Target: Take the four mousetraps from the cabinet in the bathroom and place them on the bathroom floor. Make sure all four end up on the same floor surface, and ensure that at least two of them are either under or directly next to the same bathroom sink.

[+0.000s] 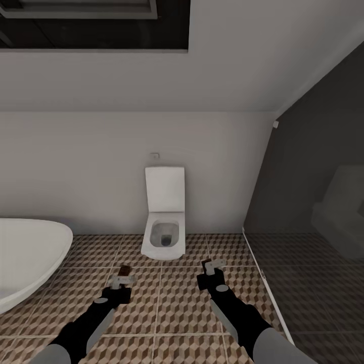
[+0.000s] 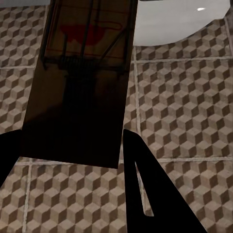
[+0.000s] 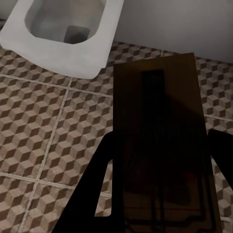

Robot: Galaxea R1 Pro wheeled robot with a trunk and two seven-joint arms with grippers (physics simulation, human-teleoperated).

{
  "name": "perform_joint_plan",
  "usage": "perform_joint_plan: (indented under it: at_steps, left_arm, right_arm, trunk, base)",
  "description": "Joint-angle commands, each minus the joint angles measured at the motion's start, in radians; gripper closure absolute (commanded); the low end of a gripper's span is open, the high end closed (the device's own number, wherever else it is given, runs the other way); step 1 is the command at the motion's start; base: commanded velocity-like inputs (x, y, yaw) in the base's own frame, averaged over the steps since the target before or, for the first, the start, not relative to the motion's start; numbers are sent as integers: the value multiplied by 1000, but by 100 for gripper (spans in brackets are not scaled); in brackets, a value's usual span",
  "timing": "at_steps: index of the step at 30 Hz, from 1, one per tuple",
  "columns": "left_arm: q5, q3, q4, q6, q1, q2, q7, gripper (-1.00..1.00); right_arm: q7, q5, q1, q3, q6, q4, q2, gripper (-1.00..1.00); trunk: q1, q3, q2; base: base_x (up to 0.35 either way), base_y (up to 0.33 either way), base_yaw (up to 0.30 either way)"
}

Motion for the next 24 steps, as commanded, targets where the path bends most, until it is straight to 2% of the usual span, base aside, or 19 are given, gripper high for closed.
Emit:
perform_joint_plan:
  at_steps: [1,8,19,24]
  left_arm:
    - [6,-9,-3,5,-1,0,12,100]
    - [6,-10,-3,5,-1,-10,12,100]
    - [6,-12,-3,4,-1,-12,12,100]
    - [6,-28,-5,-16,-1,-14,12,100]
  right_arm:
    - [-8,-8,-1,5,4,-2,-1,100]
    - [-8,-8,-1,5,4,-2,-2,100]
    - [-9,-8,-1,5,4,-2,-5,100]
    - [-9,-8,-1,5,3,-3,-5,100]
  trunk:
    - [1,-2,-2]
    - [1,-2,-2]
    - [1,-2,-2]
    - [8,-8,-16]
  base:
    - [0,0,0]
    - [0,0,0]
    - [0,0,0]
    - [0,0,0]
